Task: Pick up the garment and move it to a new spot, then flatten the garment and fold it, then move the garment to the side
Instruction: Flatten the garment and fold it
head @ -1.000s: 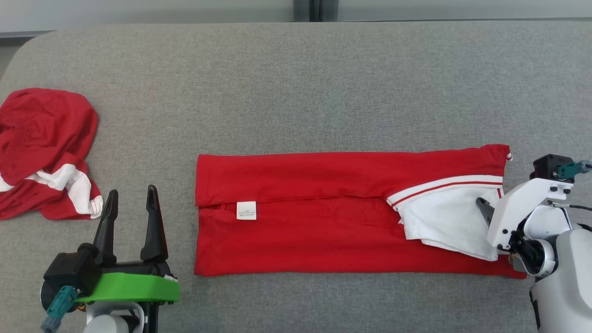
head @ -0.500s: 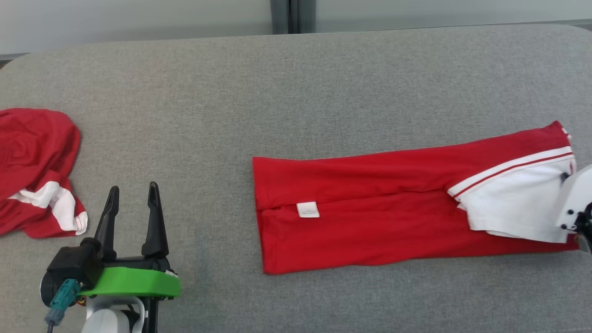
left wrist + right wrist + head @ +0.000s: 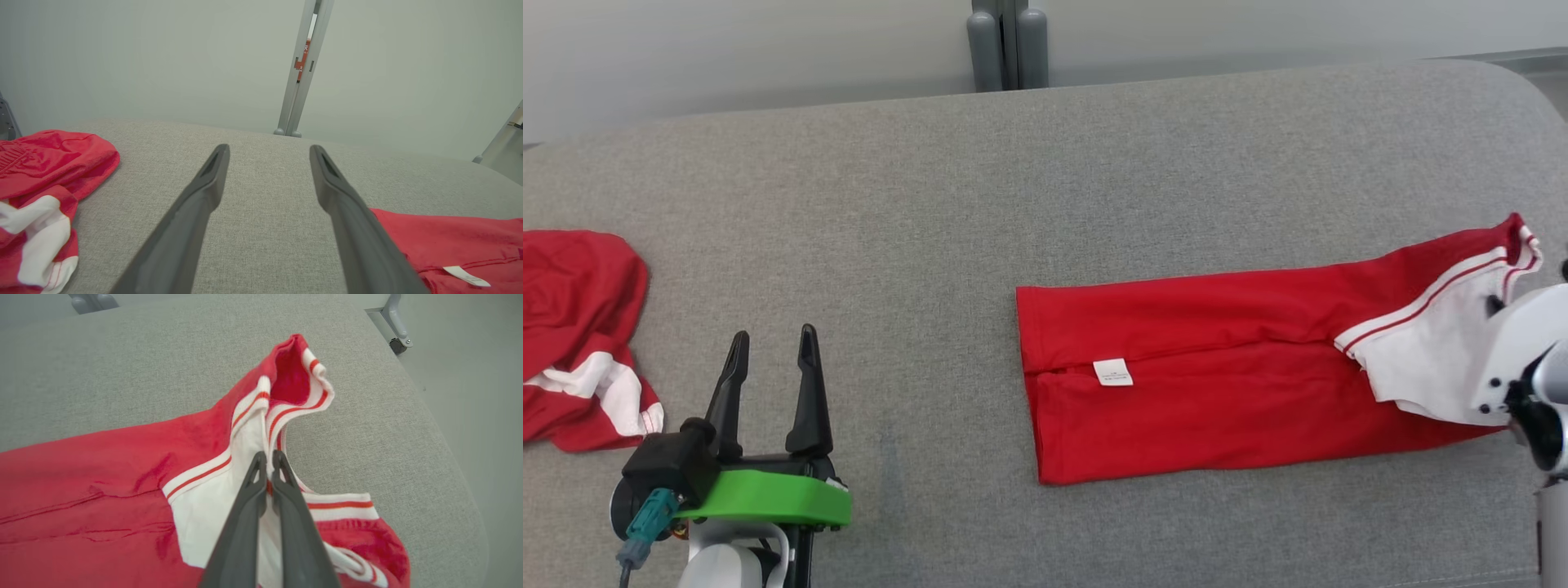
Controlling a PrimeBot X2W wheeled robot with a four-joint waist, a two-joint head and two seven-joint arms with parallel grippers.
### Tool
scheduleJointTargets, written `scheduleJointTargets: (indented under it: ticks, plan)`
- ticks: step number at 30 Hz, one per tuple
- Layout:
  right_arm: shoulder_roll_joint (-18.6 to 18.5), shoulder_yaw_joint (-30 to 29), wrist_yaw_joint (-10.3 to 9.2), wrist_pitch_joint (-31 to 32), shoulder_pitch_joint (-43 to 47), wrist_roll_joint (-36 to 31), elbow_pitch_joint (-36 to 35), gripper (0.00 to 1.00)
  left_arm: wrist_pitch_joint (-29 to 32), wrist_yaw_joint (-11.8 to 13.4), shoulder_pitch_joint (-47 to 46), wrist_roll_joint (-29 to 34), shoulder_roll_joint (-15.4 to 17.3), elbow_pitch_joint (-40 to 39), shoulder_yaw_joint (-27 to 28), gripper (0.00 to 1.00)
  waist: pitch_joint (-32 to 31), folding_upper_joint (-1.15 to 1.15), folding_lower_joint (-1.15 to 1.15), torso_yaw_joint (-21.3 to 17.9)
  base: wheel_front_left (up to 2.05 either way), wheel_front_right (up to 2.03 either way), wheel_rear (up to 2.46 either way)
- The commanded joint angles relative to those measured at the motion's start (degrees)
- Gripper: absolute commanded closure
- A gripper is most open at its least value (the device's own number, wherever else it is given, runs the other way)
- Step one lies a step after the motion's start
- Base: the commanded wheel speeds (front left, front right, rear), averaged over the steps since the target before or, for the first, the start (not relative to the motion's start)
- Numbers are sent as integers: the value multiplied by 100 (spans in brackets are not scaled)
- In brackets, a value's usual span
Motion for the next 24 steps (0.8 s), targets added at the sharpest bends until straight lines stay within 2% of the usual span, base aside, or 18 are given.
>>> scheduleJointTargets:
  ticks: [1, 12, 24]
  plan:
    - [45, 255, -9, 4, 103, 76, -78, 100, -17, -24, 41, -27, 10, 19, -10, 0, -65, 0, 0, 0, 0, 0, 0]
    - [383, 2190, -6, 120, 25, 548, -146, 100, -17, -24, 161, -75, 10, 46, -37, 0, -156, 0, 0, 188, 0, 0, 0]
    - [758, 3569, -6, -93, -731, 968, 882, 100, -17, -24, 11, -115, 10, 75, -150, 0, -41, 0, 0, 415, 0, 0, 0]
